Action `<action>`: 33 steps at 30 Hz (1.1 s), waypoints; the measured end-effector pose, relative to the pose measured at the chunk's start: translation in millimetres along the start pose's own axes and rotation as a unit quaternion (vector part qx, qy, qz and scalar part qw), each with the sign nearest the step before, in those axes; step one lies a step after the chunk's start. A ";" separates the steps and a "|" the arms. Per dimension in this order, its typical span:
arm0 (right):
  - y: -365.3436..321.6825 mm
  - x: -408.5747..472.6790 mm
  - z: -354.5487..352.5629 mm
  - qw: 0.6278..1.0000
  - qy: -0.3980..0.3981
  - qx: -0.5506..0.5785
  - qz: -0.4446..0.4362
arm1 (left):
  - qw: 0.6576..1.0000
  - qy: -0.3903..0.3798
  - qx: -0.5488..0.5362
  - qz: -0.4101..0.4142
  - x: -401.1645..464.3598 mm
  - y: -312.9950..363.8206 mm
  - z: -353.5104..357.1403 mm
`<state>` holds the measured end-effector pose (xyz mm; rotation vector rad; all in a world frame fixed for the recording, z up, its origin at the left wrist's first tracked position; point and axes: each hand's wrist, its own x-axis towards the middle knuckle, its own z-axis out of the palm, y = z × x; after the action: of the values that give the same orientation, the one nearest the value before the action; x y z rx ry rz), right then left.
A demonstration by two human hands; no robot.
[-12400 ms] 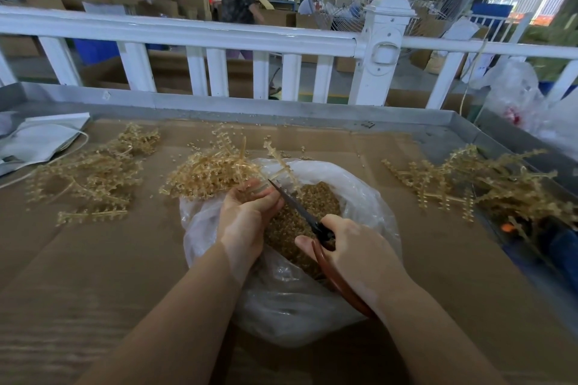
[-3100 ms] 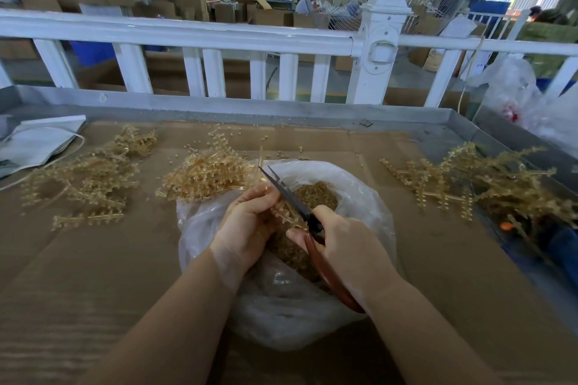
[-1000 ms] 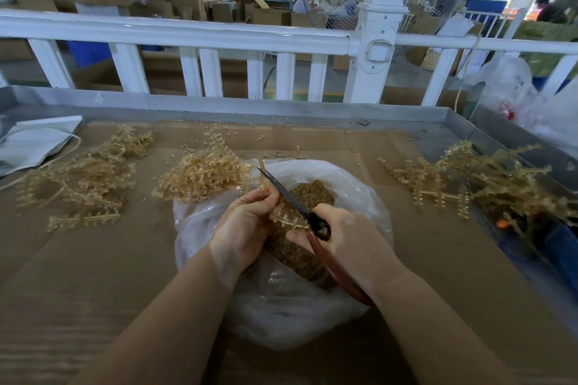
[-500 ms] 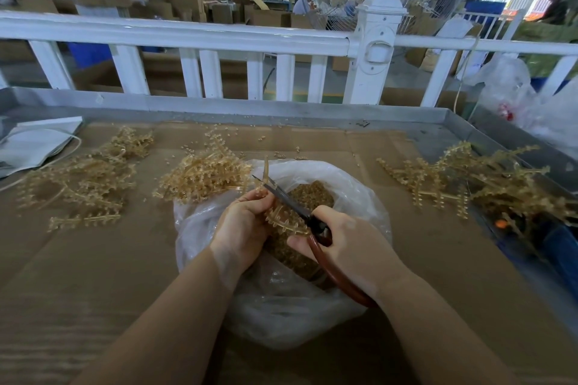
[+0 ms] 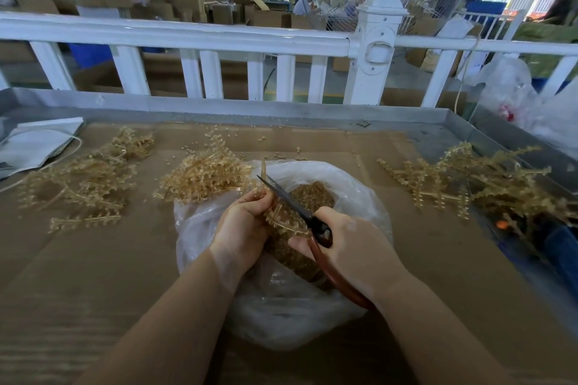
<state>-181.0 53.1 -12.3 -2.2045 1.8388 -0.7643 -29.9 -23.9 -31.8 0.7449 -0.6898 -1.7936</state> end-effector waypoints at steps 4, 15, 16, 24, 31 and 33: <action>0.9 -1.3 0.2 1.000 -0.009 0.005 0.011 | 1.000 -0.003 0.004 0.005 0.2 -0.8 -0.1; 3.2 2.2 -4.1 0.999 -0.044 0.000 0.018 | 0.999 0.035 0.003 0.029 -0.8 -3.1 4.0; 3.6 2.2 -4.7 0.999 -0.047 0.003 0.017 | 0.999 0.034 0.005 0.031 -1.1 -3.1 4.5; 4.2 2.2 -4.9 0.999 -0.051 0.009 0.017 | 0.999 0.033 0.017 0.033 -2.8 -3.1 7.0; 3.7 2.1 -1.8 0.999 -0.023 0.016 0.033 | 0.998 0.045 0.042 0.030 -3.6 -2.8 8.3; 2.8 1.7 -2.9 0.997 0.023 0.052 0.050 | 0.997 0.047 0.055 0.032 -3.4 -4.9 9.2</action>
<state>-184.7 51.3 -10.6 -2.0322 1.8693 -0.8764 -38.8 -18.2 -29.0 0.8659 -0.7468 -1.6620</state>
